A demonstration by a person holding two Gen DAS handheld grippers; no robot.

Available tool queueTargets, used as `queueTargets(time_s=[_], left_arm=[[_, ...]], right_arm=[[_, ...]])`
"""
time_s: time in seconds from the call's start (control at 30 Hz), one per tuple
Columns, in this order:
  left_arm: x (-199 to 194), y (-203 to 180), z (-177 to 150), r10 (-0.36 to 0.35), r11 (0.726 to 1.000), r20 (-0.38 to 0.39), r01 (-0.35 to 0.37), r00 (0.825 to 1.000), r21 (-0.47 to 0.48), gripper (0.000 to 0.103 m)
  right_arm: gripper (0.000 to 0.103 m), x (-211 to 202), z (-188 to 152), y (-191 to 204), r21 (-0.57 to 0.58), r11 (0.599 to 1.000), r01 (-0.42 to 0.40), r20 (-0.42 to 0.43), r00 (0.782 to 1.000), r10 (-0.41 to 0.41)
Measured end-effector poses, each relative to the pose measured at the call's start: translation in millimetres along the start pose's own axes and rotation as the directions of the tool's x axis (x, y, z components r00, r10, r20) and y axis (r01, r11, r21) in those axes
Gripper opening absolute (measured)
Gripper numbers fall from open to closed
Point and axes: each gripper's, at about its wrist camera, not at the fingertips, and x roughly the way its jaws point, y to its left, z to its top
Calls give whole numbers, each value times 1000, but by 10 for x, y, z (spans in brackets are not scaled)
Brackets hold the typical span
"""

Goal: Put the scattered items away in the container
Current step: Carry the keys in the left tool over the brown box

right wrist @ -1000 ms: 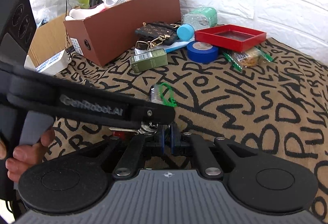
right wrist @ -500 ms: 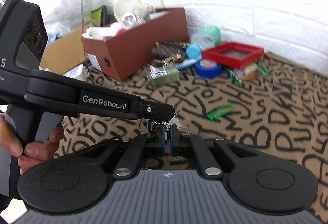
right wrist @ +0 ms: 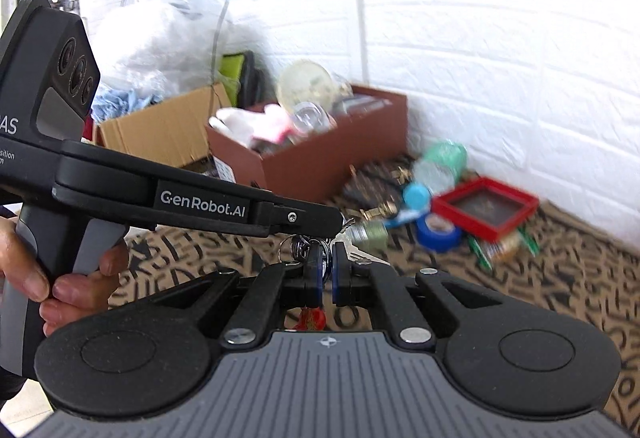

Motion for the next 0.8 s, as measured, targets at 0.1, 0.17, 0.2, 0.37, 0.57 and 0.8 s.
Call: queueTargets(time_s=[0.1, 0.17, 0.2, 0.37, 0.57, 0.8], left_arm=[[-87, 85, 94, 19, 1000, 22, -19, 1000, -5, 3], [-153, 144, 165, 37, 999, 36, -37, 999, -7, 3], [-188, 180, 203, 46, 999, 44, -45, 998, -10, 3], [-350, 407, 468, 81, 996, 86, -78, 993, -43, 3], [-434, 645, 859, 138, 990, 135, -132, 981, -52, 3], [-274, 979, 1200, 163, 984, 152, -150, 975, -95, 7]], right_arm=[[5, 45, 120, 71, -19, 1000, -20, 14, 1000, 21], [5, 88, 202, 137, -30, 999, -33, 19, 999, 33], [5, 116, 248, 173, -35, 999, -37, 22, 999, 38], [5, 272, 539, 339, -79, 994, -73, 35, 996, 76], [5, 523, 960, 484, -116, 987, -115, 64, 990, 123], [5, 907, 1350, 640, -189, 975, -118, 78, 988, 135]])
